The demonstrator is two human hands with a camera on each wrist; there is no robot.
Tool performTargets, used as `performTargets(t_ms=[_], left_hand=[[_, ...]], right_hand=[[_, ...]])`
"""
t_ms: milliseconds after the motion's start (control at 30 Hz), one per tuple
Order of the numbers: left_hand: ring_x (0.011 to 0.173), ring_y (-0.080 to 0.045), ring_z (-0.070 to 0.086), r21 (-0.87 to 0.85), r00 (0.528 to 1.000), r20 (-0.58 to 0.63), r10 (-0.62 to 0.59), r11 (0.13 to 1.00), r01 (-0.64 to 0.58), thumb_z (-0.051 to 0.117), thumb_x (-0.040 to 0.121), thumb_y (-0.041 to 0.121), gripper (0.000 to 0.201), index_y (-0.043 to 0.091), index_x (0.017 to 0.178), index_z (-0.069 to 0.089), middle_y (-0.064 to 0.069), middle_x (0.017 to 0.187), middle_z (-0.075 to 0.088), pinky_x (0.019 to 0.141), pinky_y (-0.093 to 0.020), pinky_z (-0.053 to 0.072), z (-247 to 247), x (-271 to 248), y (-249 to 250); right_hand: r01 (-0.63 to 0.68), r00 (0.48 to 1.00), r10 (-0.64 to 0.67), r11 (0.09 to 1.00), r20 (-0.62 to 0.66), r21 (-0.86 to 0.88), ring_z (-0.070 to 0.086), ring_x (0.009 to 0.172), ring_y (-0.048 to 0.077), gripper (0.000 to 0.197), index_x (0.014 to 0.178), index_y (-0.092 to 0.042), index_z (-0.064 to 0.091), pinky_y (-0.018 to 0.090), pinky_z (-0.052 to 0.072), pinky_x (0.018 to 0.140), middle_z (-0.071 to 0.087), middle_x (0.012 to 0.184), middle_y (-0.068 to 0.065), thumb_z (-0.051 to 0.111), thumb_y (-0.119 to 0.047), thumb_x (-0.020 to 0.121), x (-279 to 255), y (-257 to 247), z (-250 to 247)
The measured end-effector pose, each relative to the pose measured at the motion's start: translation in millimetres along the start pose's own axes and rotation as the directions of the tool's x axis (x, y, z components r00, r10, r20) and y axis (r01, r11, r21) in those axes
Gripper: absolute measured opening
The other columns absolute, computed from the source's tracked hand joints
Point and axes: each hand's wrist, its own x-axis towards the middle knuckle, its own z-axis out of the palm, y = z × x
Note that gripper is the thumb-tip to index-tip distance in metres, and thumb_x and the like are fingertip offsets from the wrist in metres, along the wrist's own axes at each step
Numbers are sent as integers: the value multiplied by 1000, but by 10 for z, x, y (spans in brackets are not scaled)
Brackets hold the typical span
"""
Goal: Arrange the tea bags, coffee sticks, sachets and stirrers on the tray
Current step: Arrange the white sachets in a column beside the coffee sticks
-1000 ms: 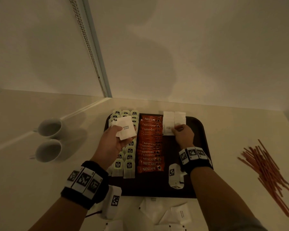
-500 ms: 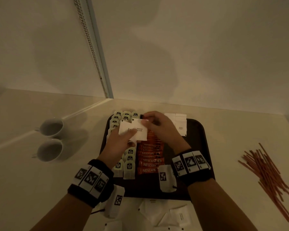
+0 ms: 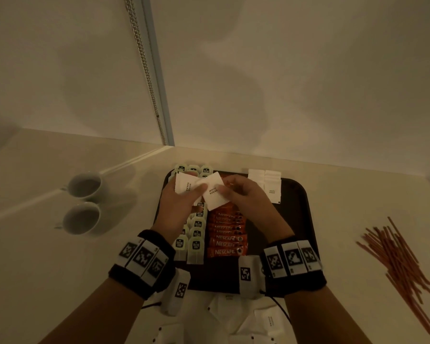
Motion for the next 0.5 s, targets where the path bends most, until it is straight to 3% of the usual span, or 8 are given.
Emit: performTargets(t_ms=[100, 200, 267, 367, 433, 500], left_hand=[[78, -15, 66, -8, 1000, 25, -15, 1000, 15, 64, 87, 10, 18, 17, 104, 62, -4, 93, 68, 54, -23, 50, 28, 5, -8], [72, -17, 67, -150, 994, 62, -88, 984, 96, 46, 95, 11, 17, 14, 102, 62, -6, 87, 73, 54, -22, 50, 17, -8, 0], [73, -21, 67, -216, 994, 39, -105, 970, 111, 38, 96, 9, 23, 13, 102, 59, -12, 92, 72, 57, -24, 48, -21, 8, -37], [96, -34, 60, -215, 995, -22, -97, 972, 90, 39, 96, 8, 25, 19, 105, 59, -21, 116, 63, 75, -36, 45, -55, 30, -85], [102, -39, 58, -228, 994, -21, -104, 969, 96, 40, 95, 6, 27, 23, 104, 59, -20, 121, 60, 80, -40, 45, -50, 26, -85], [99, -39, 59, -236, 994, -12, -113, 966, 107, 41, 96, 7, 27, 25, 103, 59, -19, 120, 60, 77, -39, 47, -50, 10, -67]], right_hand=[[8, 999, -10, 999, -52, -31, 67, 88, 21, 8, 91, -19, 67, 34, 58, 78, 70, 96, 5, 62, -25, 88, -38, 30, -73], [-64, 984, 84, 989, -155, 133, 67, 92, 20, 11, 96, -10, 66, 27, 57, 75, 69, 100, 8, 61, -16, 88, -82, 235, -247], [-94, 942, 157, 972, -296, 216, 65, 93, 20, 13, 101, -7, 64, 24, 55, 72, 67, 102, 8, 59, -11, 90, -88, 468, -415], [-180, 833, 274, 956, -480, 233, 62, 89, 14, 17, 109, -6, 60, 25, 54, 76, 64, 107, 6, 55, -9, 92, -49, 806, -661], [-257, 777, 306, 952, -550, 168, 60, 89, 15, 15, 107, -10, 60, 31, 54, 81, 63, 107, 7, 54, -12, 93, 9, 974, -810], [-330, 749, 303, 942, -589, 66, 61, 95, 20, 18, 109, -10, 62, 40, 53, 89, 65, 110, 8, 56, -16, 93, 94, 1116, -929]])
